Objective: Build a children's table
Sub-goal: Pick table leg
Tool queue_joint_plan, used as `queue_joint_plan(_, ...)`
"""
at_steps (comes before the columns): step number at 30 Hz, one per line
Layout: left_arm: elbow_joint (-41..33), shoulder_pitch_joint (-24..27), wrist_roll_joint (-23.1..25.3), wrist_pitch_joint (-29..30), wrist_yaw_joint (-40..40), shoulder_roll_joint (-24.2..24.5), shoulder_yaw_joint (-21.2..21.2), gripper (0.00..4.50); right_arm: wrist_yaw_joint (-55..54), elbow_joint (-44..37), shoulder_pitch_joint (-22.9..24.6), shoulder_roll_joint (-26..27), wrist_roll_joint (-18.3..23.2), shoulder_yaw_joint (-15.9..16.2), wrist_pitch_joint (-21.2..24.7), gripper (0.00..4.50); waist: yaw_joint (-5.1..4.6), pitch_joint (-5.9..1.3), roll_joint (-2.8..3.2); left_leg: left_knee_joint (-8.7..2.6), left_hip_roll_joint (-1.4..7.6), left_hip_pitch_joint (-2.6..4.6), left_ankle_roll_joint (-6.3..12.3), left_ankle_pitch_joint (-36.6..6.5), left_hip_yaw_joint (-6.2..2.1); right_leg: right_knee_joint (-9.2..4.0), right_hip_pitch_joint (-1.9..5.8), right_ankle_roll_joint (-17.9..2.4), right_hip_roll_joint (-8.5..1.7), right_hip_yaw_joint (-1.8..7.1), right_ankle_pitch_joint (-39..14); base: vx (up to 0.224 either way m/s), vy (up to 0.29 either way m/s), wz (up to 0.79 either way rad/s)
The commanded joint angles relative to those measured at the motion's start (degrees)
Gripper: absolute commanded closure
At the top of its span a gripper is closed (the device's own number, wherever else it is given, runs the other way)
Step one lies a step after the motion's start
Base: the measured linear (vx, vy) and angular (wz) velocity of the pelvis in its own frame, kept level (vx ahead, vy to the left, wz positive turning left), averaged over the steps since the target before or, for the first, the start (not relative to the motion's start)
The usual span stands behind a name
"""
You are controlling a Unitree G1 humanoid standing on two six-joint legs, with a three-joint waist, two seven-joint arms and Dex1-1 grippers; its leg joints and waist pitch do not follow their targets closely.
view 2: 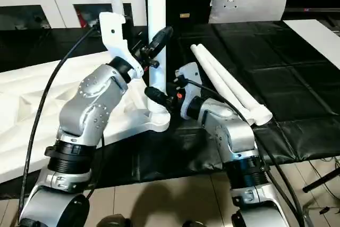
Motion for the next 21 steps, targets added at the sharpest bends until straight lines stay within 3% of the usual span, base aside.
queue_joint_plan(1,0.7,-1.3,0.6,0.0,0.8,-0.1,0.3,2.73,-0.7,0.0,-1.1,-0.1,-1.1,0.4,-1.3,2.55,-0.22,-5.24,-0.4,-3.66,2.71,0.21,2.49,-7.9,-0.79,-4.16,3.77,-3.8,-3.76,2.89,-20.7,0.0,0.0,0.0)
queue_joint_plan(5,0.6,-1.3,-0.3,0.7,0.6,-0.3,0.9,2.73,-2.3,0.8,-1.5,-0.3,-3.2,0.6,-2.8,2.55,-0.26,-5.29,-0.48,-3.61,2.7,0.1,2.55,-7.2,-0.79,-3.9,3.86,-4.3,-3.74,2.95,-19.5,0.0,0.0,0.0)
queue_joint_plan(6,0.7,-1.5,-1.1,1.2,0.2,-0.2,1.4,2.73,-1.1,0.9,-1.5,-0.6,-2.3,0.2,-2.1,1.99,-0.24,-5.34,-0.52,-3.57,2.68,0.11,2.72,-6.9,-0.76,-3.78,3.92,-4.7,-3.78,2.97,-19.0,0.0,0.0,0.0)
queue_joint_plan(7,0.9,-1.8,-2.3,2.0,-0.3,-0.1,2.1,2.73,0.8,0.4,-1.5,-0.9,-0.4,-0.5,-0.8,1.85,-0.25,-5.27,-0.63,-3.53,2.61,0.14,2.97,-7.2,-0.66,-3.85,3.93,-4.8,-3.71,2.95,-19.2,0.0,0.0,0.0)
queue_joint_plan(15,3.1,-3.8,-10.0,10.4,-6.0,2.8,5.9,2.73,10.5,-3.0,-1.4,-5.2,9.7,-5.8,6.2,1.39,0.12,-5.34,-0.66,-3.38,2.61,0.24,4.29,-6.2,-0.64,-3.65,4.04,-5.7,-3.63,2.94,-18.4,0.0,0.0,0.0)
queue_joint_plan(21,2.9,-5.0,-15.7,14.0,-11.6,4.9,8.0,2.73,14.2,-3.0,-2.7,-8.9,14.2,-8.7,10.8,0.66,0.21,-5.38,-0.64,-3.33,2.62,0.26,4.19,-5.8,-0.62,-3.56,4.0,-6.6,-3.71,2.91,-18.4,0.0,0.0,0.0)
